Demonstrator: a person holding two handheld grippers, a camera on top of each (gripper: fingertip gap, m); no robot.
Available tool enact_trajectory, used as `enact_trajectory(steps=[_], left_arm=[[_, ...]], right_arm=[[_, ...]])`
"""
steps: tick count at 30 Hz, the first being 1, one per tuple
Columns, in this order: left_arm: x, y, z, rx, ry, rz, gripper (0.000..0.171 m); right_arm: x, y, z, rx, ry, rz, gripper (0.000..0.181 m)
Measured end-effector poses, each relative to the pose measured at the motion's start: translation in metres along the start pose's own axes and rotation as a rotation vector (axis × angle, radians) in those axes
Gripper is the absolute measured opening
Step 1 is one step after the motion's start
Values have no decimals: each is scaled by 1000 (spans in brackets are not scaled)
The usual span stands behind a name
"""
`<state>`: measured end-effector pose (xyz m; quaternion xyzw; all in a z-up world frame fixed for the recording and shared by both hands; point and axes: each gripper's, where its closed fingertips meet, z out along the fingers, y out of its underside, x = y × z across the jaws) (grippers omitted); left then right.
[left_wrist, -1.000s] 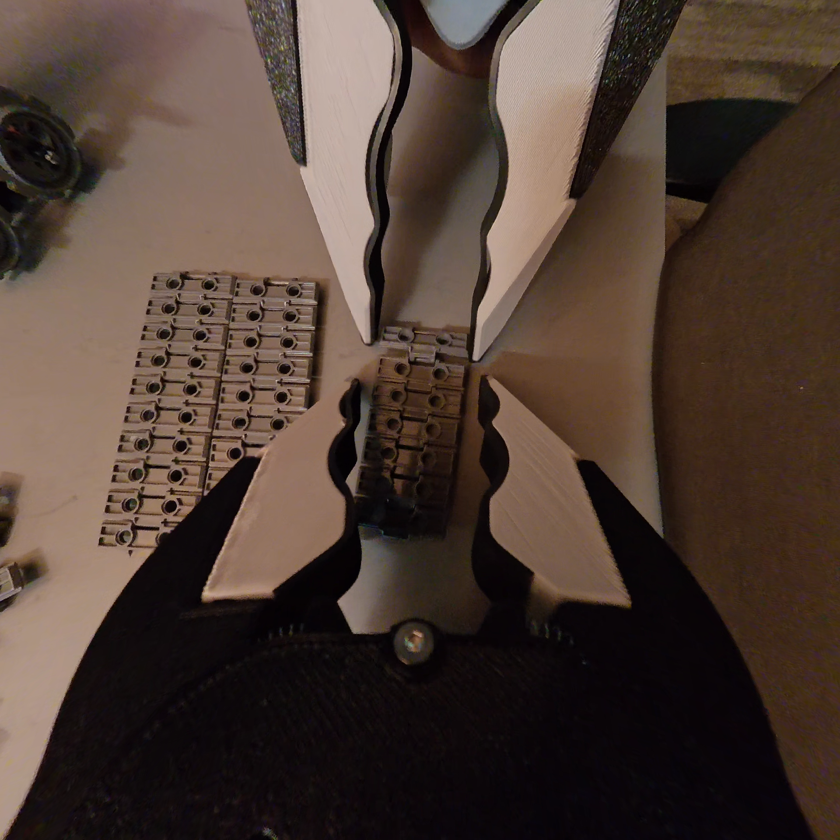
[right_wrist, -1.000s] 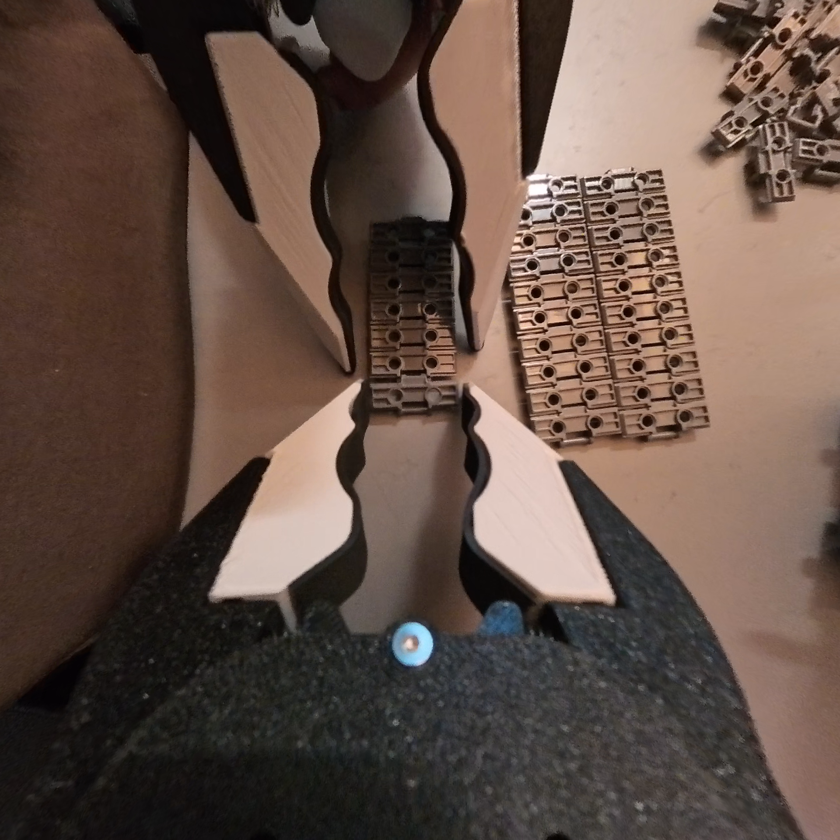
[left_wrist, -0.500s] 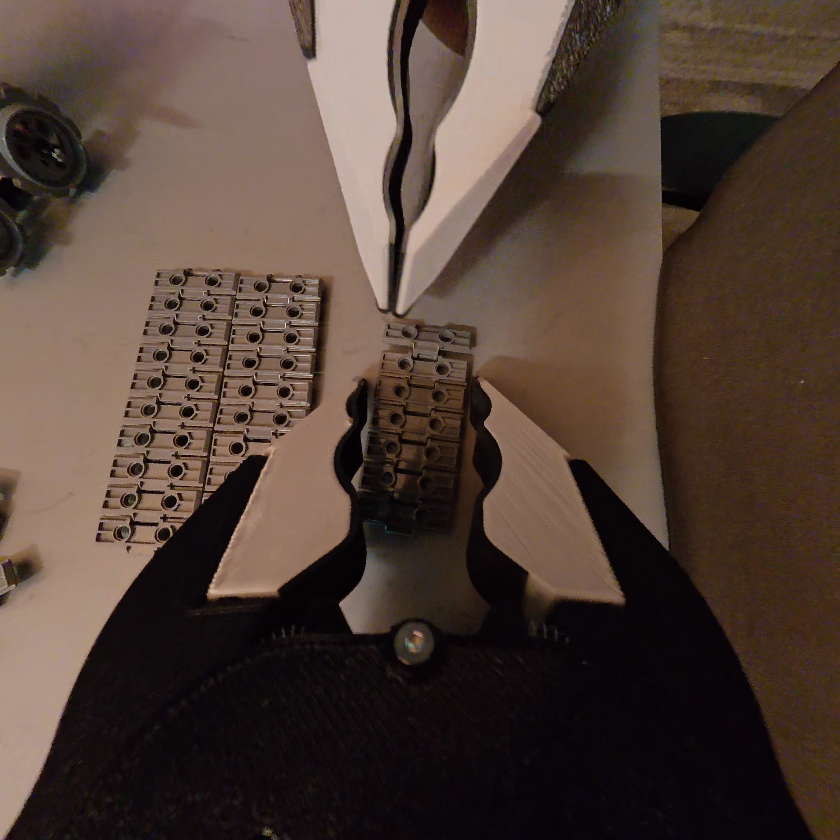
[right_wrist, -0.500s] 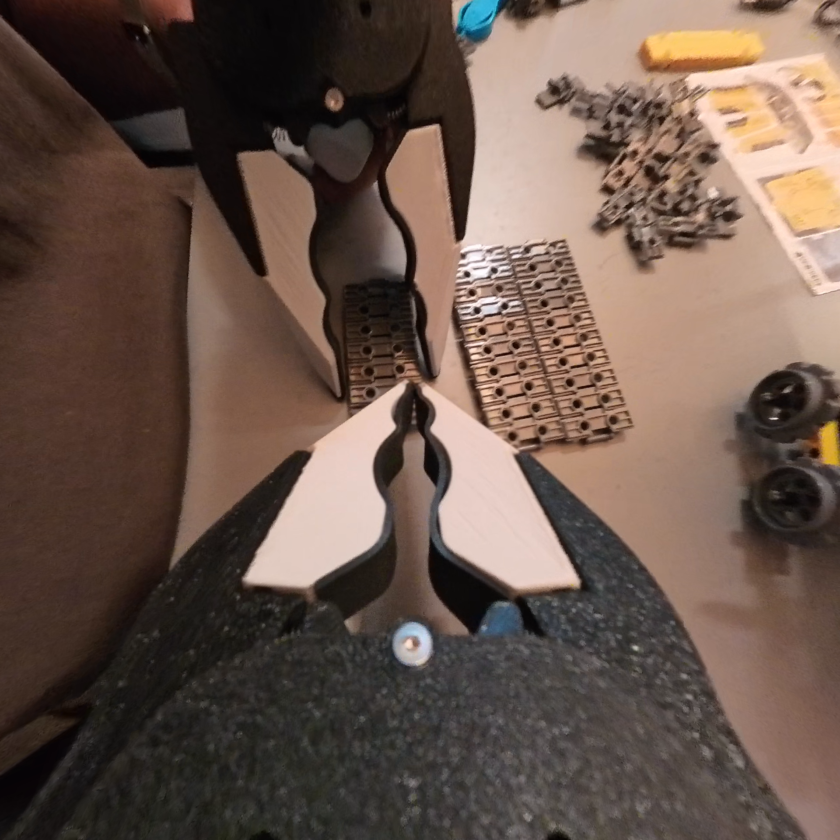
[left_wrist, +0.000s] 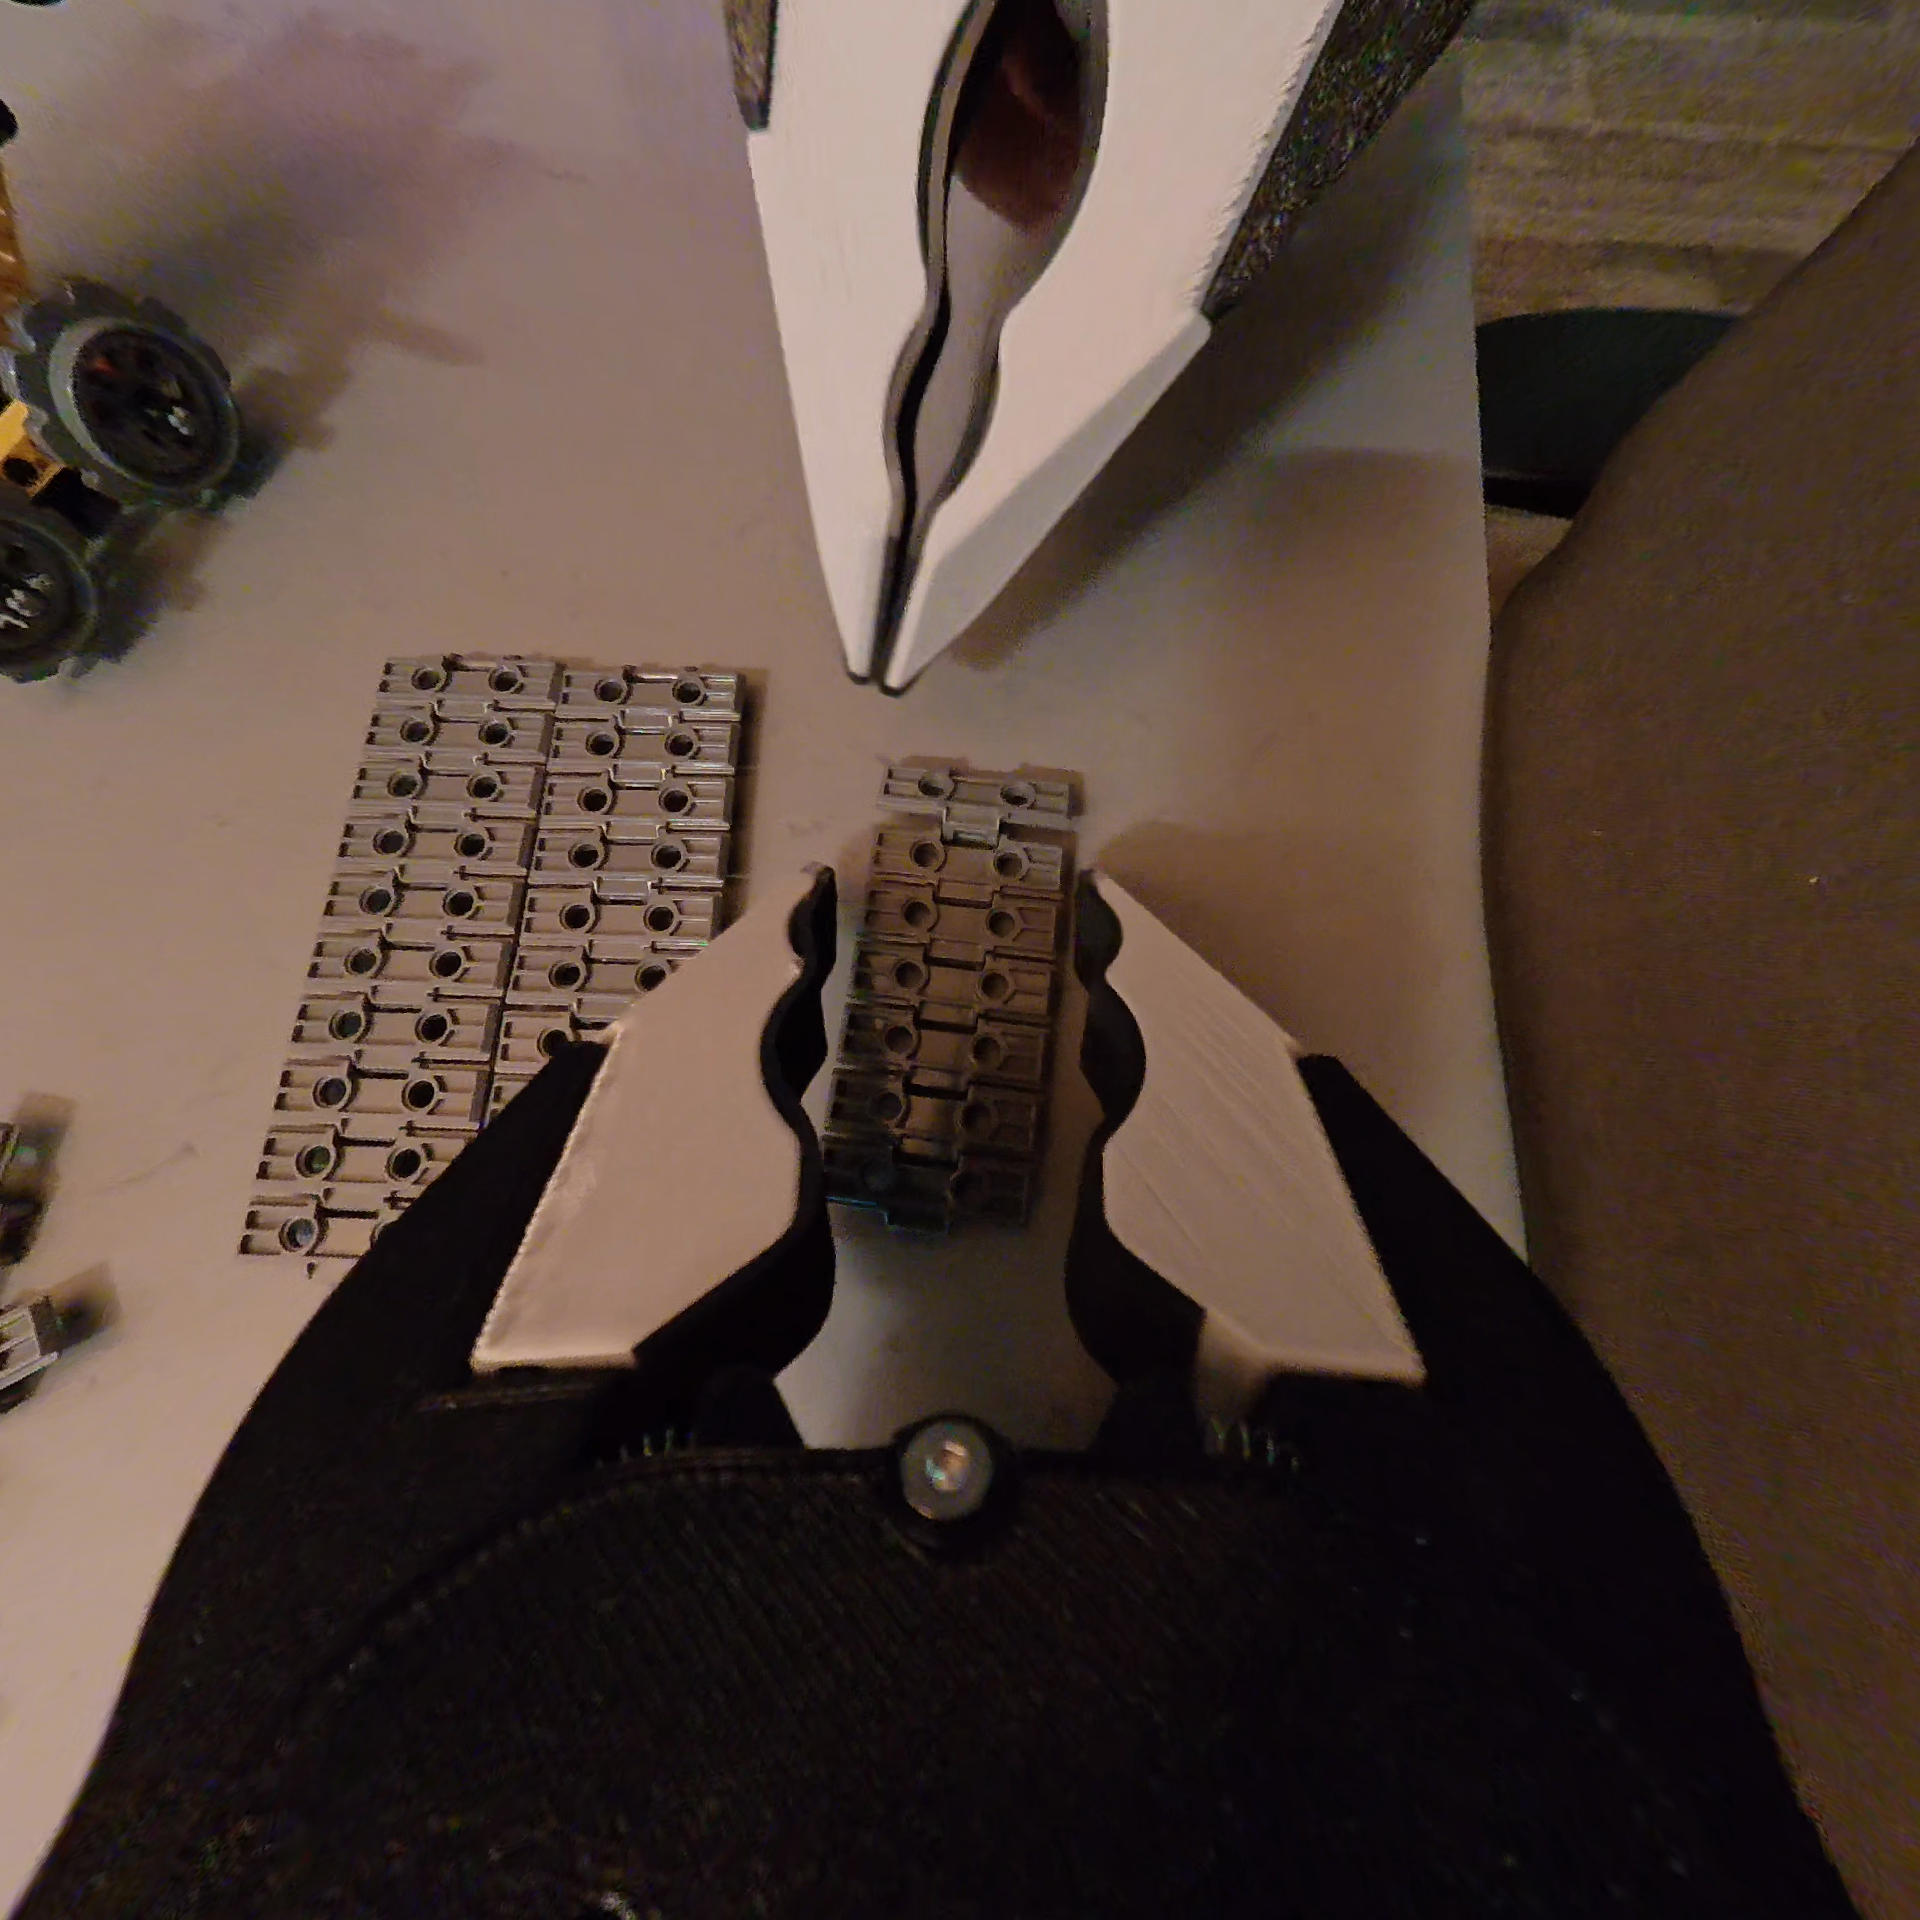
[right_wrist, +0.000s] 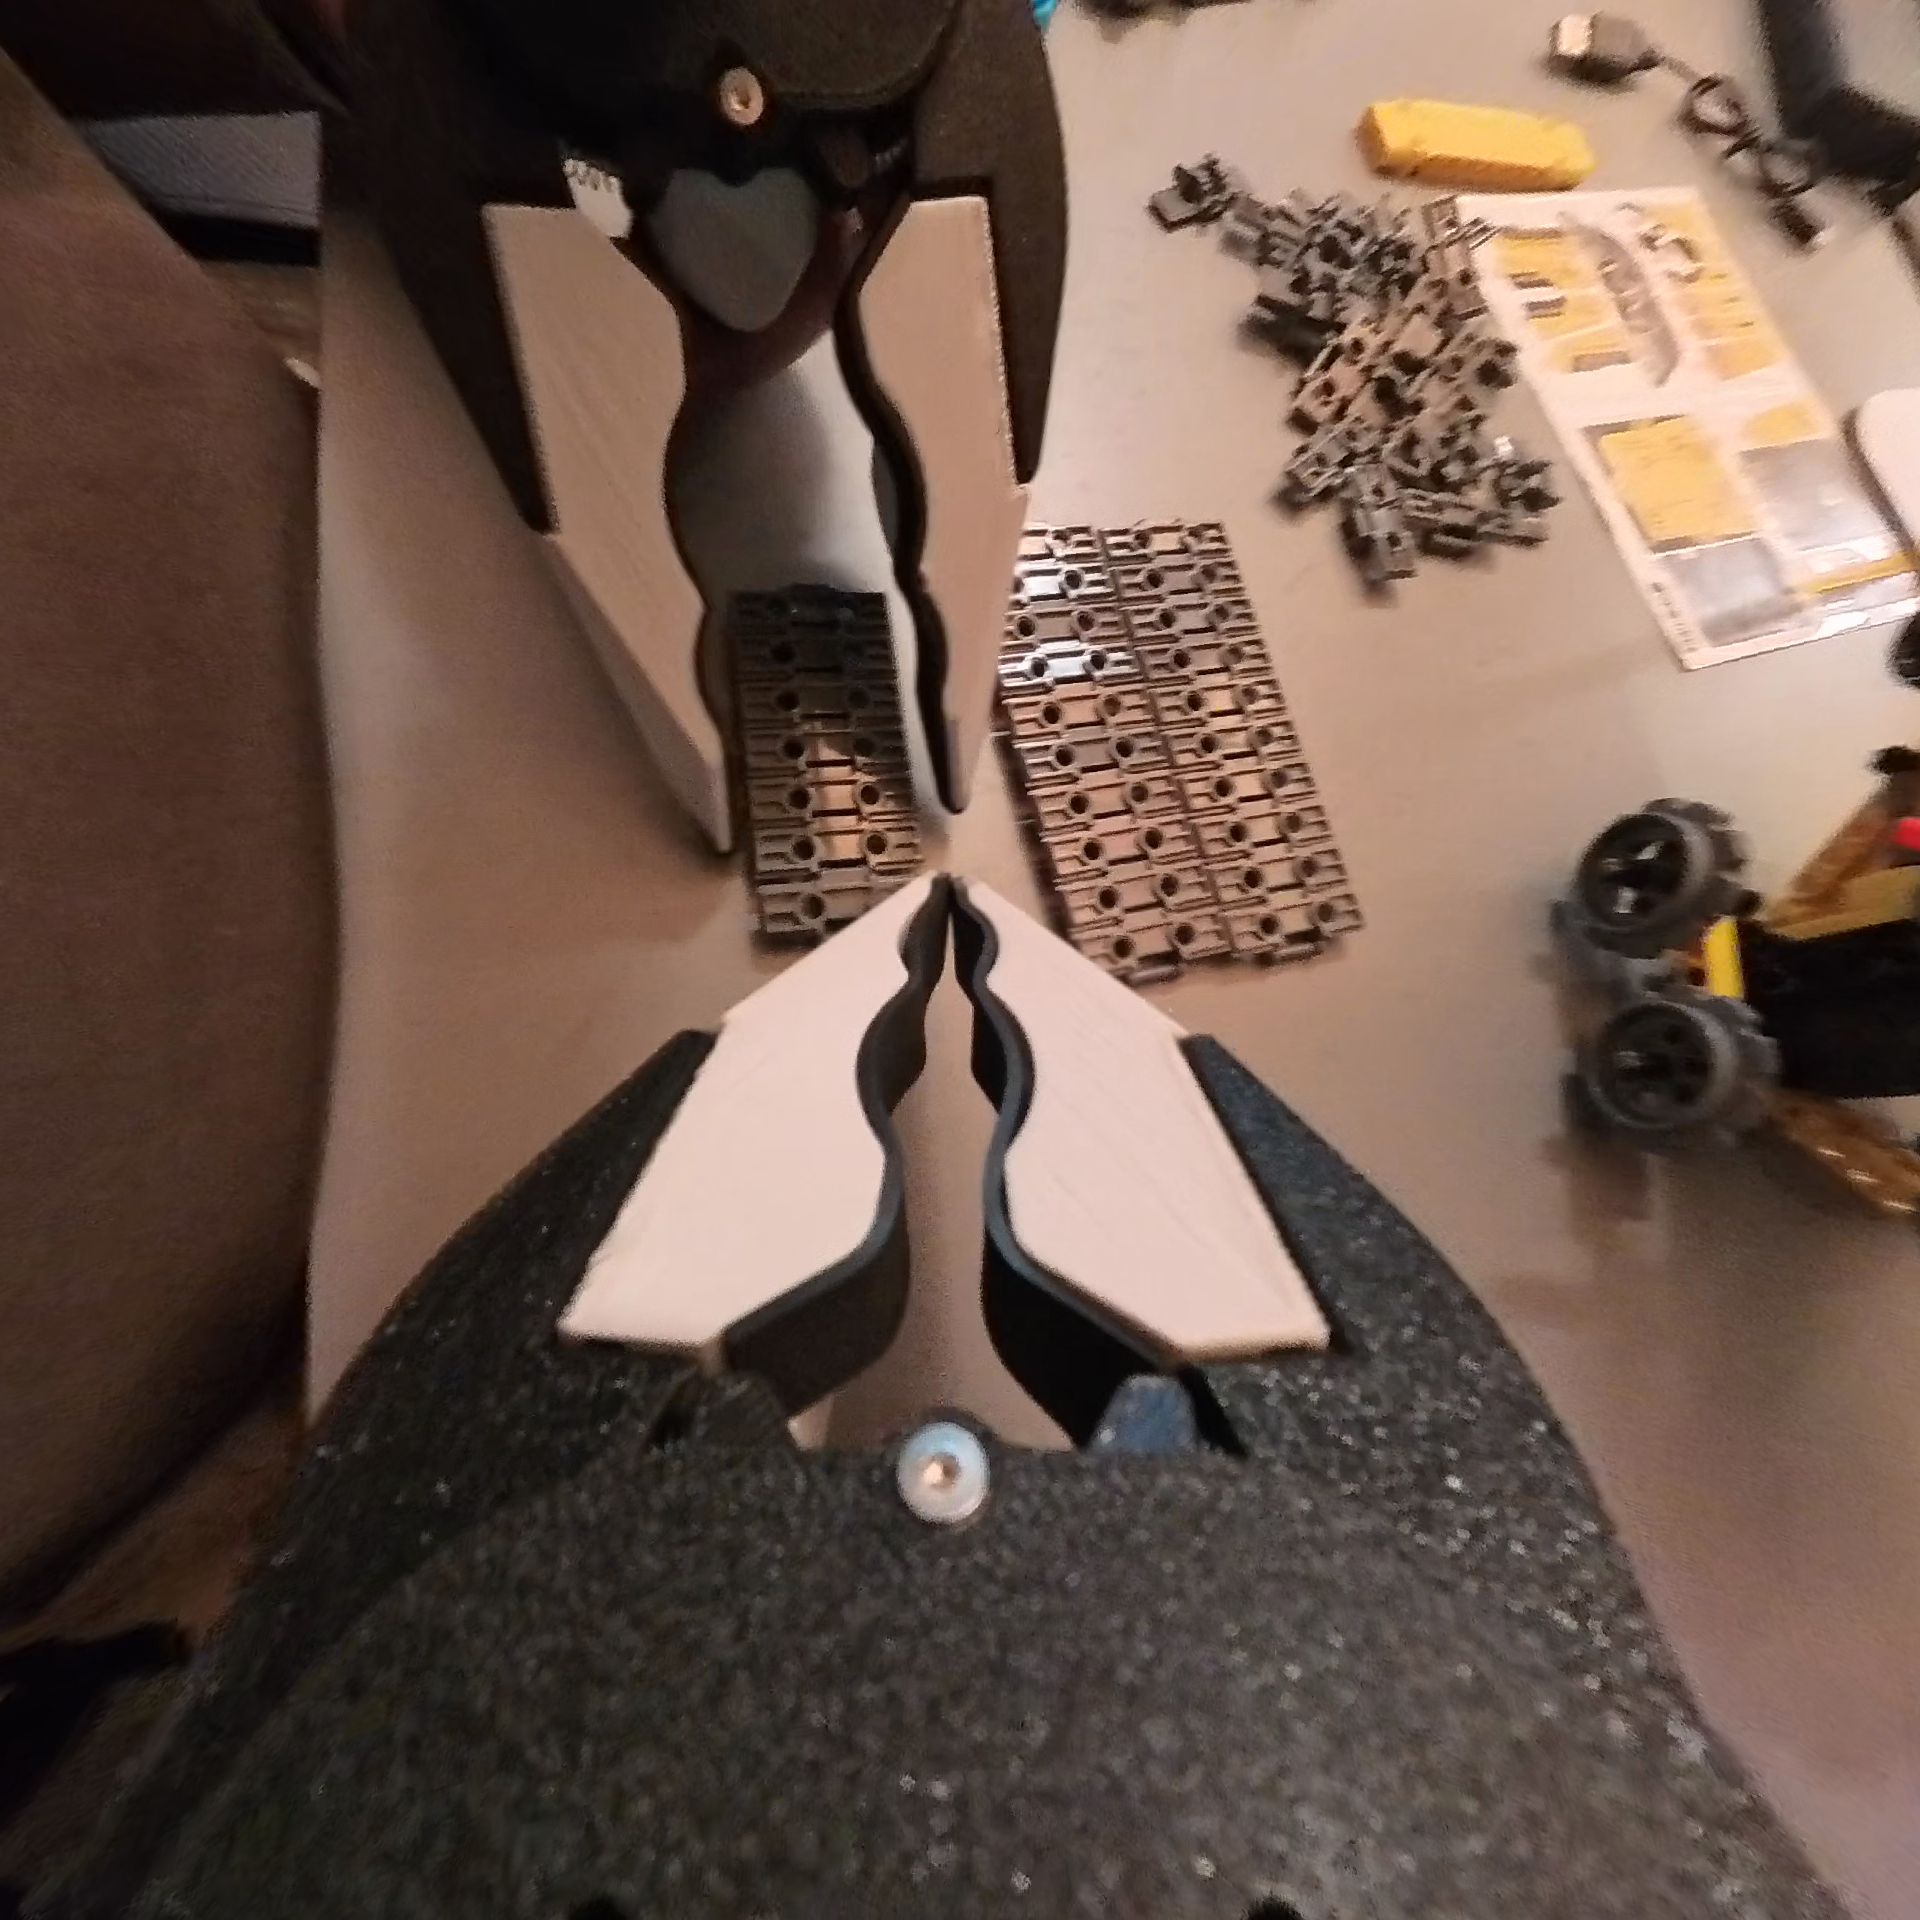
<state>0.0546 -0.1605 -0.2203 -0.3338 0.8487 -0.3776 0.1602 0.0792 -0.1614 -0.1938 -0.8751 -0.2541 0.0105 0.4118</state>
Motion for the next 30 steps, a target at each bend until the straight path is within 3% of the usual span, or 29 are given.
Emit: enact_trajectory(steps=[6,16,23,30], left_arm=[[-1,0,-1,7,-4,2,40],[2,2,2,-14,10,19,35],[3,2,2,-13,11,32,35],[2,2,1,-12,31,0,35]], right_arm=[[-19,4,9,-12,-136,88,0],[-25,10,17,-98,-156,68,0],[-25,12,19,-167,-260,273,0],[-25,12,20,-308,-263,290,0]])
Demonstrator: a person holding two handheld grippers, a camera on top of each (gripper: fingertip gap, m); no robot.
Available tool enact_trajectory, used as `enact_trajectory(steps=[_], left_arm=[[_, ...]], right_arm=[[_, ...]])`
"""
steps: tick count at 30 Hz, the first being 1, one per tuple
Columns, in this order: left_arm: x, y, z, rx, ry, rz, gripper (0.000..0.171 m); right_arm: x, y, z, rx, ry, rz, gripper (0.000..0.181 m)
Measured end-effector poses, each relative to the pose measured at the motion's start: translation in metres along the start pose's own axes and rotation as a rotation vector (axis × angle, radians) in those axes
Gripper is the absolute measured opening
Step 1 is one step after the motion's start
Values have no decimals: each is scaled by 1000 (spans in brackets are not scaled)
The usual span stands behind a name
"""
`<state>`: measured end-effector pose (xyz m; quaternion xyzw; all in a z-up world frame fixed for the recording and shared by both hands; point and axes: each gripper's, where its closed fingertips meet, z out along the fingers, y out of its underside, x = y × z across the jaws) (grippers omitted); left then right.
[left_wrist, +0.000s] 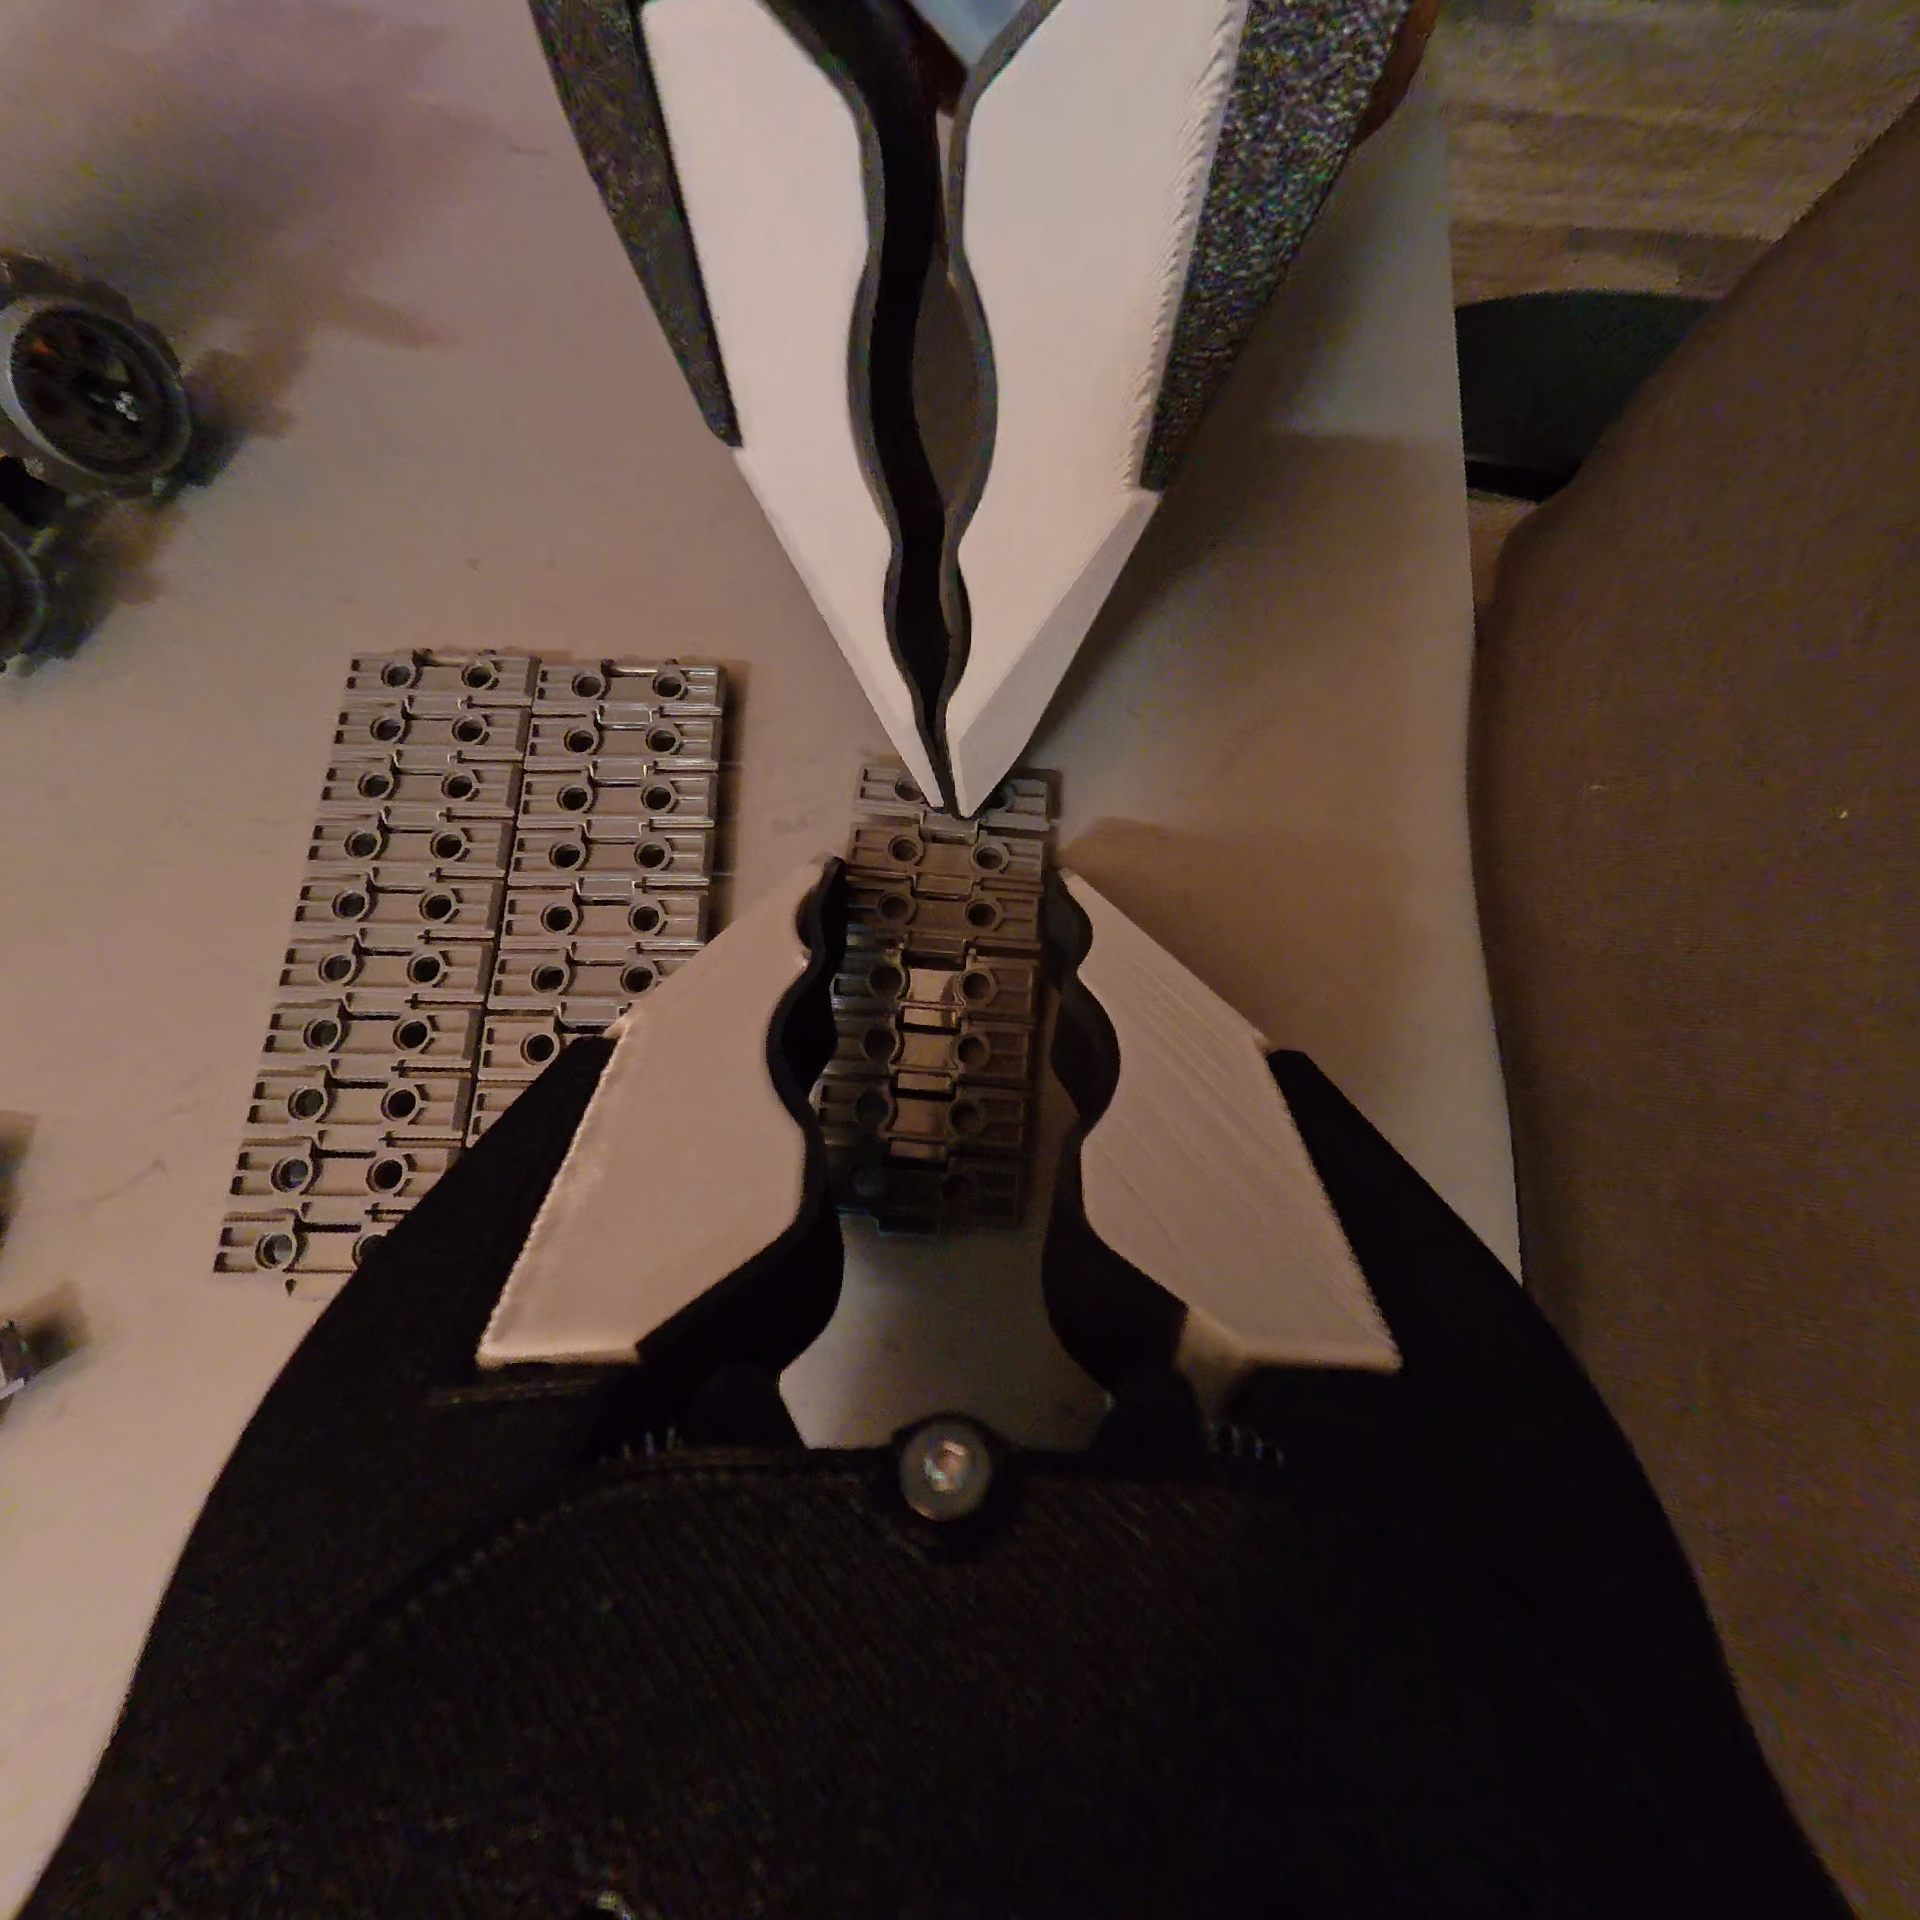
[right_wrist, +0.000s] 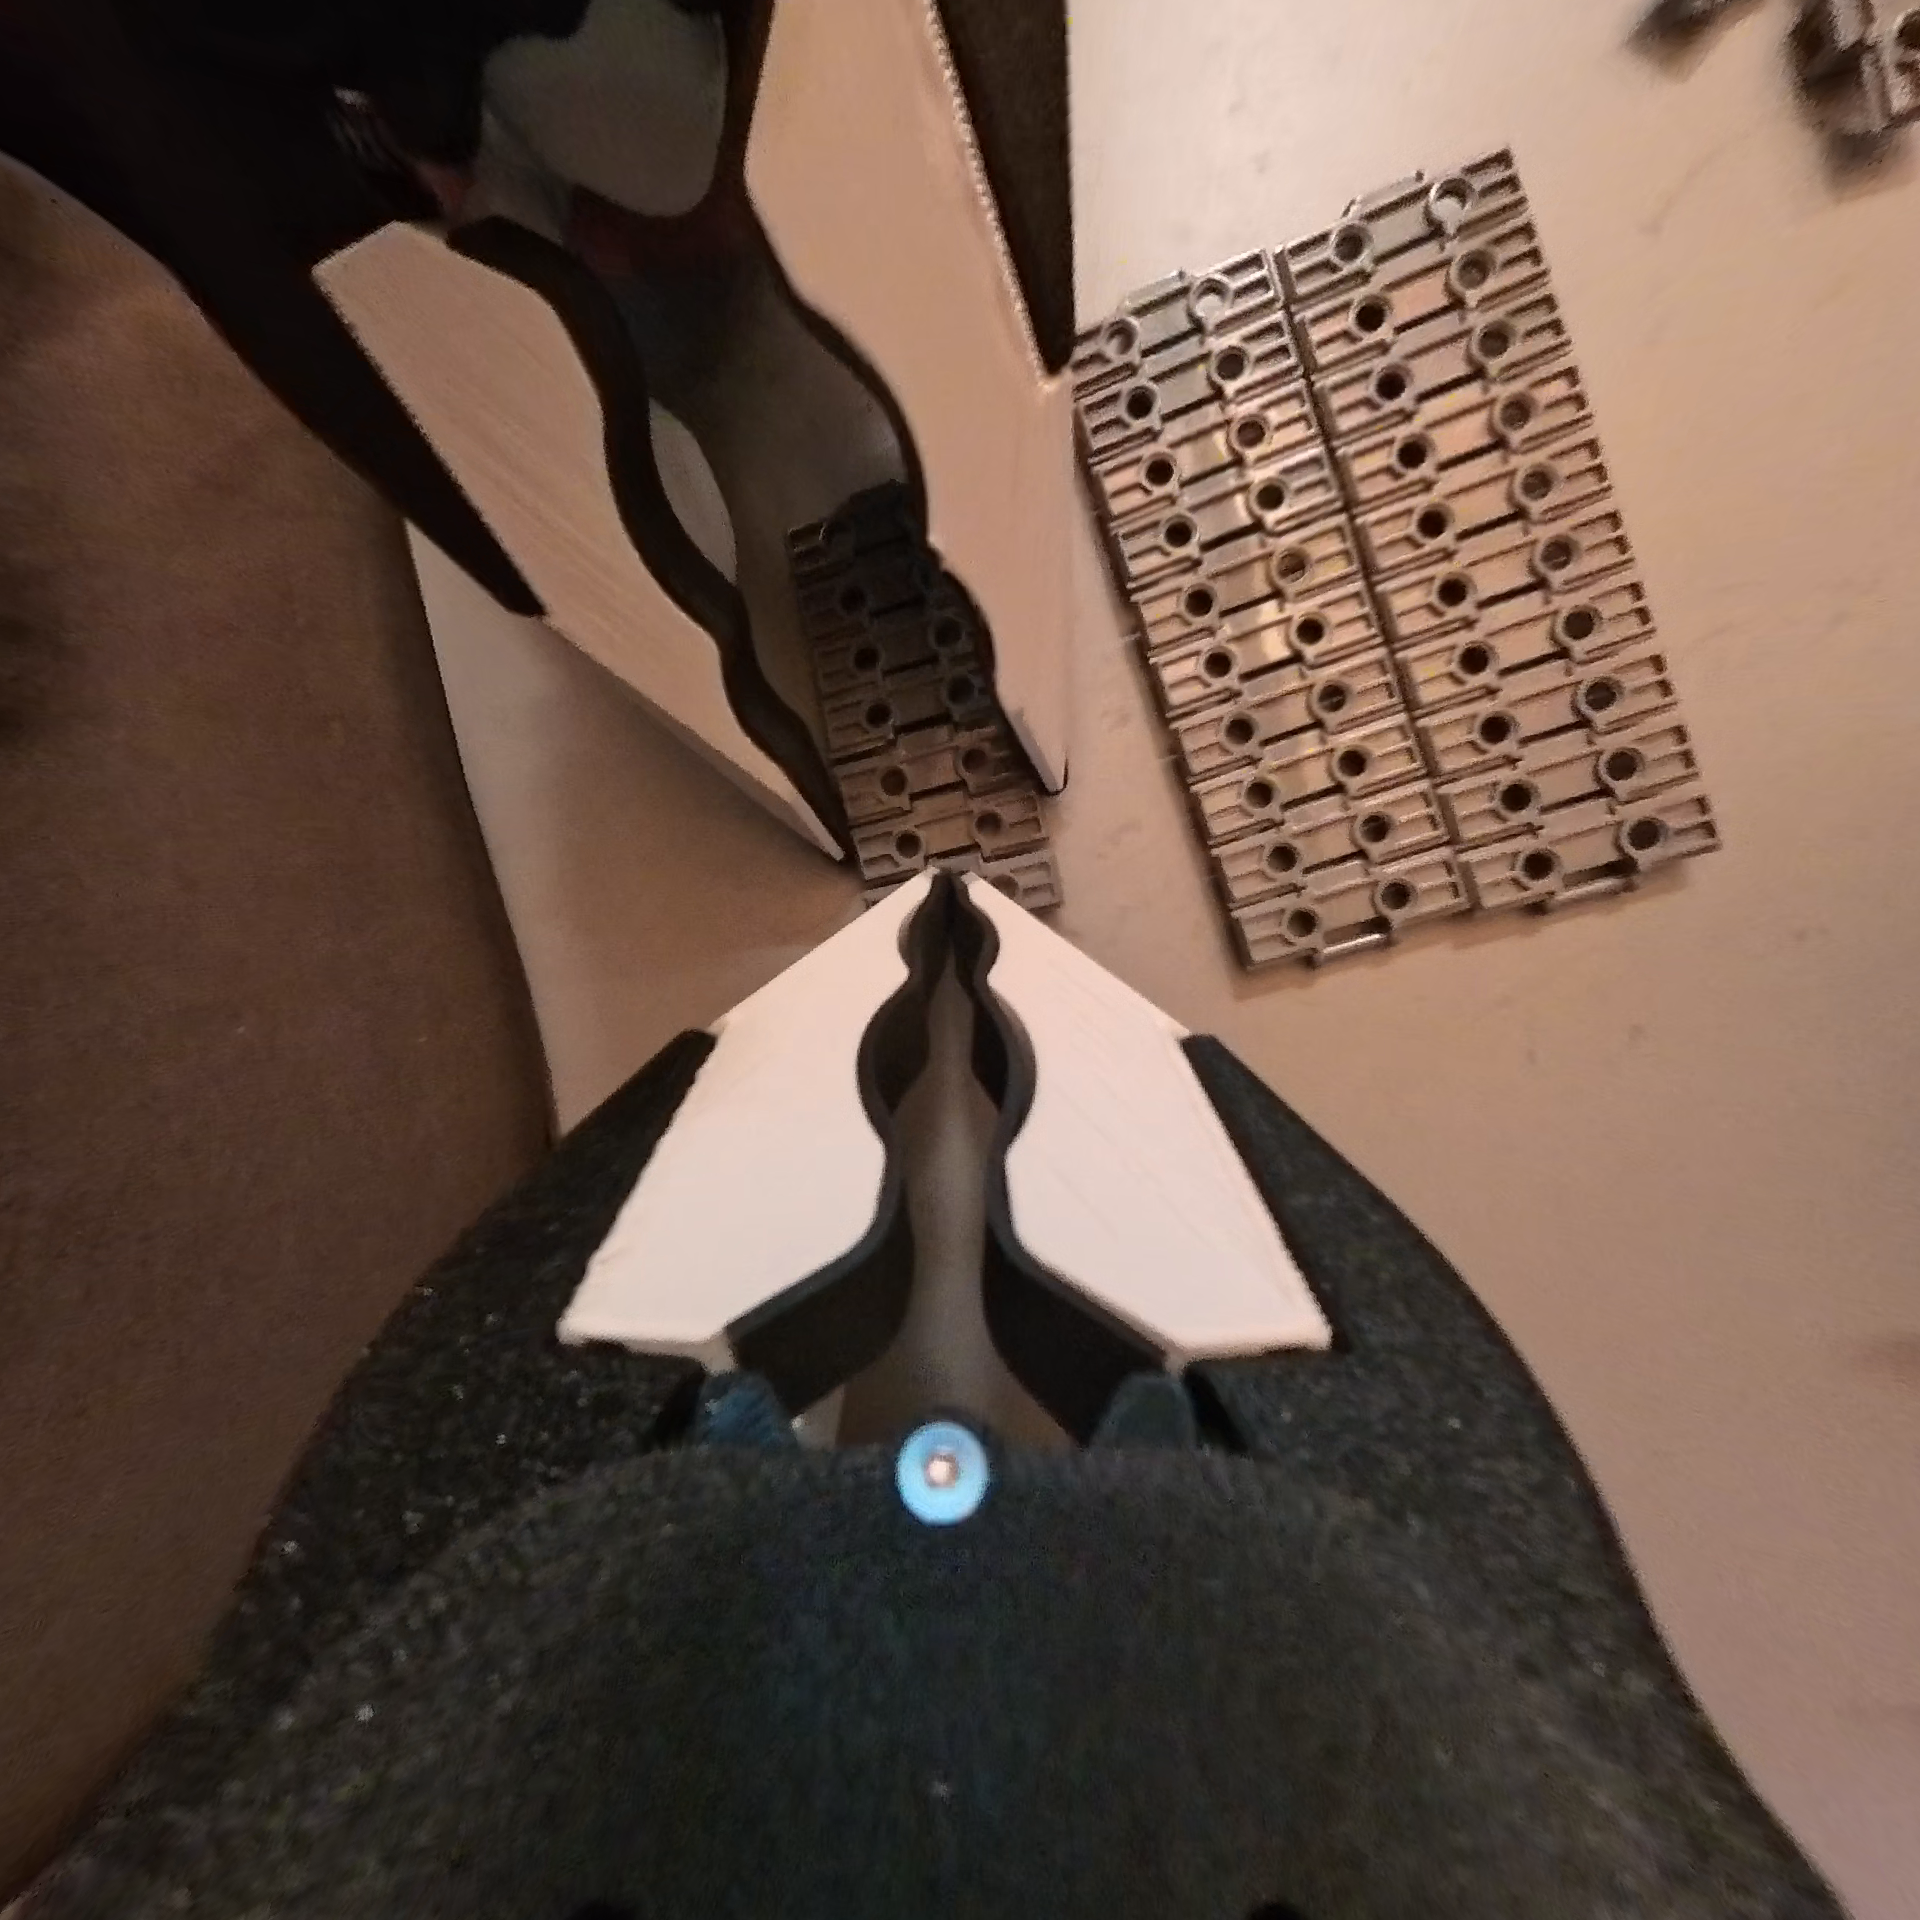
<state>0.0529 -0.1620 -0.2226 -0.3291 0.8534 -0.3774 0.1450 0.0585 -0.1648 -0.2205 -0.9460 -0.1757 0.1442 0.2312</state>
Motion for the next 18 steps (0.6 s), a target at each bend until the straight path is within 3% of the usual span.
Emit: enact_trajectory(steps=[3,7,18], left_arm=[[0,0,0,-1,-8,-2,35],[0,1,0,-12,-28,-2,35],[-1,2,1,-17,-39,12,36]], right_arm=[[0,0,0,-50,-19,26,0],[1,0,1,-115,62,-42,0],[1,-2,2,-186,-20,25,0]])
